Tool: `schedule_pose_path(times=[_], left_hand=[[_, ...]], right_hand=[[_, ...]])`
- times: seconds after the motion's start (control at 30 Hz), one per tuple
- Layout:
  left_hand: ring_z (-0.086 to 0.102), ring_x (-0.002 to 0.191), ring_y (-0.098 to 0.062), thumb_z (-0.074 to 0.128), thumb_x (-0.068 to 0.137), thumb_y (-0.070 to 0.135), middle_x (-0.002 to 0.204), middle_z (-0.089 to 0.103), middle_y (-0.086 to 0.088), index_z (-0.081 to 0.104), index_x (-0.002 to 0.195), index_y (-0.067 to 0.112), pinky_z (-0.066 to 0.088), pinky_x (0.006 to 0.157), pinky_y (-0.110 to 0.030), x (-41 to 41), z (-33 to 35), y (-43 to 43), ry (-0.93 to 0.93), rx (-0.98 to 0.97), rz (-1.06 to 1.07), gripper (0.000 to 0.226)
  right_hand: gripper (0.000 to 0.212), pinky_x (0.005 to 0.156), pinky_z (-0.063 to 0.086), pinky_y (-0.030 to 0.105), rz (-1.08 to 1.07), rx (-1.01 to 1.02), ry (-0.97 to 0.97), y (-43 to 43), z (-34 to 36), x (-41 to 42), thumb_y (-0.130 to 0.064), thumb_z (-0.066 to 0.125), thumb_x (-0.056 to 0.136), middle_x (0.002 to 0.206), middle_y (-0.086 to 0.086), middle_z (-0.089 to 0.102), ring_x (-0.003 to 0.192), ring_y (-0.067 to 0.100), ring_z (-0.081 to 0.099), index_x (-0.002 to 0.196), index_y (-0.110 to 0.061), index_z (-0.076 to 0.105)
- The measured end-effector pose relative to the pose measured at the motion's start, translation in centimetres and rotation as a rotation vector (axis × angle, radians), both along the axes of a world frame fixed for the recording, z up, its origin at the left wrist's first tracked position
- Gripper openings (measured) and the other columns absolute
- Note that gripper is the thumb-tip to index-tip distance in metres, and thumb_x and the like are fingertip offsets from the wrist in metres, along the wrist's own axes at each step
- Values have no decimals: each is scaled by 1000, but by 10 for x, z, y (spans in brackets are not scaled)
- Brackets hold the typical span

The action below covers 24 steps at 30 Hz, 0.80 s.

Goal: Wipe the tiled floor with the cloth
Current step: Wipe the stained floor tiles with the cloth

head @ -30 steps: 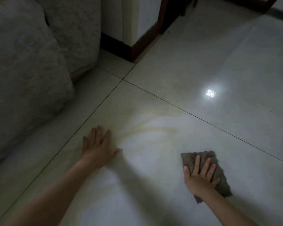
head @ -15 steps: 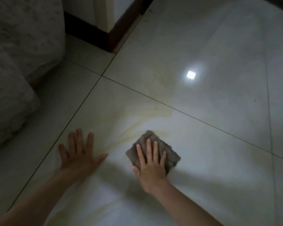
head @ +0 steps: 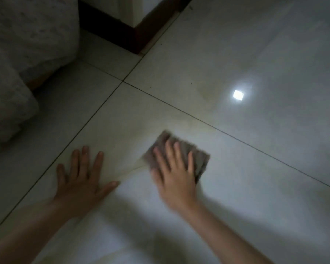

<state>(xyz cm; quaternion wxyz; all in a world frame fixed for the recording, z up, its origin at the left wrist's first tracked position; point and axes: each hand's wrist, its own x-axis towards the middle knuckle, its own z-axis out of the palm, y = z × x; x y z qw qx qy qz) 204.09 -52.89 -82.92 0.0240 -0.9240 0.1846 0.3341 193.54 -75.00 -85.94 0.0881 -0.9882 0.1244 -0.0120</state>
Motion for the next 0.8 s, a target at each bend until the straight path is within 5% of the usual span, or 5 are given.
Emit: schedule_pose_path(times=[0.2,0.47,0.67,0.73,0.8], left_hand=[[-49,125,-1,-15,71,70,137,-51,17,-33,138,40,-30,105,-32,-2,-8,11,-81,-206,53,75],[-41,132,1,-17,74,66,144,-41,19,-37,134,39,-30,105,-28,-7,-25,13,-249,-323,99,69],[-2,139,14,26,99,56,156,0,17,7,143,35,-8,112,-11,-7,6,35,-366,-684,347,52],[-5,140,13,12,87,62,157,-2,18,15,145,36,-11,113,-14,-4,13,60,-436,-568,321,64],[-5,144,2,1,78,63,159,-3,9,19,150,26,-8,117,-24,-3,10,86,-472,-419,305,83]], right_hand=[[52,111,22,55,577,-67,-1,-1,2,-27,-57,34,95,157,-1,31,144,22,30,145,-43,38],[57,118,4,52,-248,-52,-12,-16,-3,132,-49,25,99,162,6,14,149,27,6,153,-30,23],[55,119,11,47,846,65,-71,57,2,52,-44,44,92,154,4,35,145,27,24,144,-27,42],[51,118,18,40,844,15,-123,6,5,93,-34,53,91,152,5,39,143,24,29,141,-24,48],[50,118,19,39,475,-44,-73,-38,11,137,-31,45,97,158,3,27,146,21,23,147,-27,39]])
